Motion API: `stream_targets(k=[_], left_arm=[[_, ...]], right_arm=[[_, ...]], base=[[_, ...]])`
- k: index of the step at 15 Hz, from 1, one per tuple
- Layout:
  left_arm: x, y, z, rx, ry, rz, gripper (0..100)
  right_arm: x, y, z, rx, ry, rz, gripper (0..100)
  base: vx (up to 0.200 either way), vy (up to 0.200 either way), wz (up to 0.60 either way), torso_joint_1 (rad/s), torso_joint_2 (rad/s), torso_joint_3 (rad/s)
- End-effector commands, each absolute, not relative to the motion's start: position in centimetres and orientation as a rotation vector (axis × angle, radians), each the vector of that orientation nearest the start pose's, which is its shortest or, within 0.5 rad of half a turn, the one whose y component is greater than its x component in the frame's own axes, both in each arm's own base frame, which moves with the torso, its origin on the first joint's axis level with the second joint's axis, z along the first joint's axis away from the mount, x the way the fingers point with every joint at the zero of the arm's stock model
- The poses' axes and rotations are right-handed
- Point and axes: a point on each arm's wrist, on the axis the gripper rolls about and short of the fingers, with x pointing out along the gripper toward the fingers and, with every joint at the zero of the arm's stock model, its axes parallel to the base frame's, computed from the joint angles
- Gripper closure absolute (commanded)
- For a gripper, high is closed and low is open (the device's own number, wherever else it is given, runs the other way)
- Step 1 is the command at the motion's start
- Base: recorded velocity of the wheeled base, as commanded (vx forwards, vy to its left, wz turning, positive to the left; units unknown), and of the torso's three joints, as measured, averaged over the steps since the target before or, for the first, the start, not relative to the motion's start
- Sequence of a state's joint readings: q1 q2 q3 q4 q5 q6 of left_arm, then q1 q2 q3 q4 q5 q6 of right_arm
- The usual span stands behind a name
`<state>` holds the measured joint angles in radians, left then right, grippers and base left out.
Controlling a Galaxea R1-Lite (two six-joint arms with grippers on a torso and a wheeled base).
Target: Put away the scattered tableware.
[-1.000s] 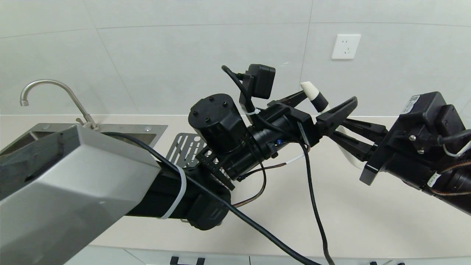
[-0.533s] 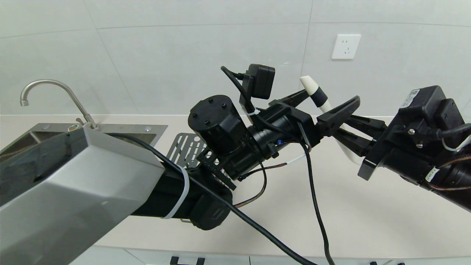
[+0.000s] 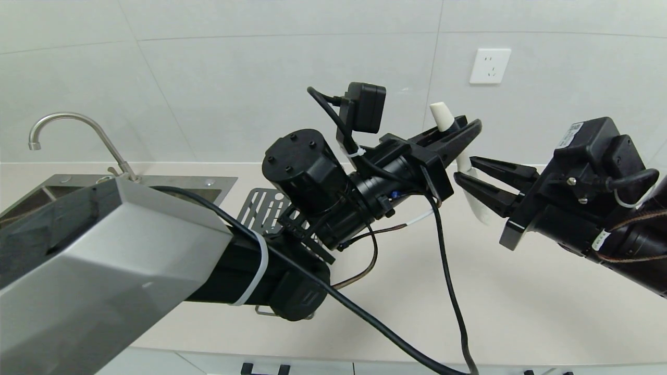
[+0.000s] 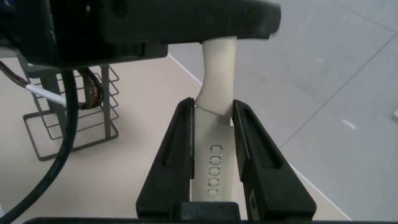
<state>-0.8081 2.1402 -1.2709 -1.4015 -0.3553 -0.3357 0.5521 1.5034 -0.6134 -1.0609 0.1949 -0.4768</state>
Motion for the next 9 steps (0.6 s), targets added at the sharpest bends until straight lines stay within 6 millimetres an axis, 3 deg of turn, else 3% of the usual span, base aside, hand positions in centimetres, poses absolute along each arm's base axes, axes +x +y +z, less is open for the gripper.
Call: stream_targets(k=[1,5,9], left_arm=[[28.3,-30.8,22.1,-0.418,-0.362,-1.22,100],[28.9,-30.2,22.2,-0.41,-0.373,-1.191,100],[30.9,-27.9,22.3,-0.386,-0.398,-1.024,100]], right_arm=[[21.5,13.8,22.4,-0.425,-0.33,0.711,0],[21.9,14.0,21.6,-0.432,-0.299,0.706,0],[21.8,13.9,21.1,-0.427,-0.268,0.676,0]], base=[[0.0,0.0,0.0,0.0,0.0,0.0],[0.0,0.0,0.0,0.0,0.0,0.0],[0.0,0.0,0.0,0.0,0.0,0.0]])
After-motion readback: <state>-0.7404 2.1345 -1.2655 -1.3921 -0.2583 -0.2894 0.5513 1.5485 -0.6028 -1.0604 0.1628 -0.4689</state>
